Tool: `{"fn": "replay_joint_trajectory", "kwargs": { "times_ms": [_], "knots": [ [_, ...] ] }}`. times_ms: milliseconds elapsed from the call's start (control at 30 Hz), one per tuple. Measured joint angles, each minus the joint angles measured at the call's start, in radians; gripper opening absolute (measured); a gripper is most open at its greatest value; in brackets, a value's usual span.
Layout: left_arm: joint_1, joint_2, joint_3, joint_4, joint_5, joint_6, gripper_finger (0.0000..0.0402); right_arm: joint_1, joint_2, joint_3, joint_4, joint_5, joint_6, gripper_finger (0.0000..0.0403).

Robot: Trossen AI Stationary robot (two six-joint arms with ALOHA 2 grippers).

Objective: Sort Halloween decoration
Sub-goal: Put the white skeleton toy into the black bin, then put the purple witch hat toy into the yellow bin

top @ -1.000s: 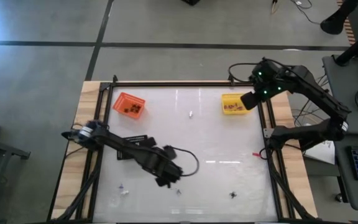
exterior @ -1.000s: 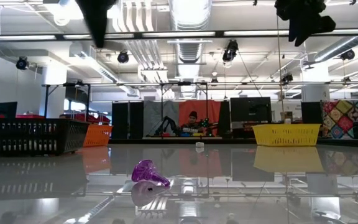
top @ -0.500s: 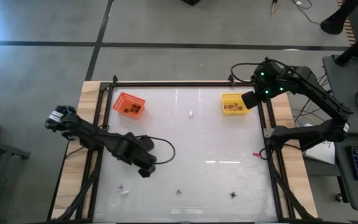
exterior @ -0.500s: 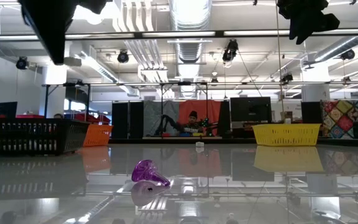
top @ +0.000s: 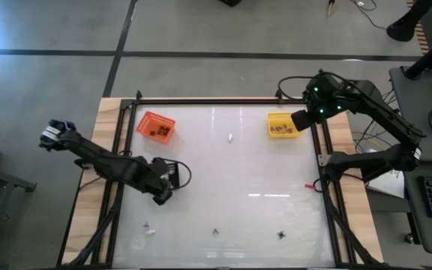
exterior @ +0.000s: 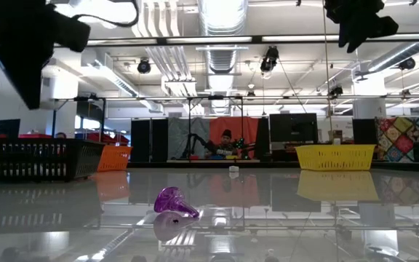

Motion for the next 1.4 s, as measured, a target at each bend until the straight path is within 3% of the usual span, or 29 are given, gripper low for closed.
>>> {"fn": "replay_joint_trajectory", "kwargs": {
  "times_ms": [400,600,900,1067,1200,1400],
  "knots": [
    [0.000,-0.074,-0.101,0.017,0.001,-0.030,0.0084,0.000,0.002,-0.105,0.040,-0.004,-0.024,0.0121],
    [-0.002,-0.097,-0.076,0.017,0.011,-0.047,0.0086,0.029,0.000,-0.171,0.084,-0.177,-0.038,0.0121],
    [-0.003,-0.137,-0.048,0.051,0.029,0.025,0.0087,0.322,0.006,-0.295,0.393,-0.208,0.106,0.0121],
    [-0.003,-0.166,-0.047,0.060,0.061,0.048,0.0087,0.475,0.006,-0.355,0.597,-0.172,0.200,0.0121],
    [-0.003,-0.179,-0.047,0.061,0.060,0.052,0.0087,0.579,0.016,-0.401,0.688,-0.106,0.293,0.0121],
    [-0.003,-0.182,-0.047,0.065,0.060,0.076,0.0087,0.722,0.091,-0.435,0.799,-0.088,0.399,0.0121]
  ]
}}
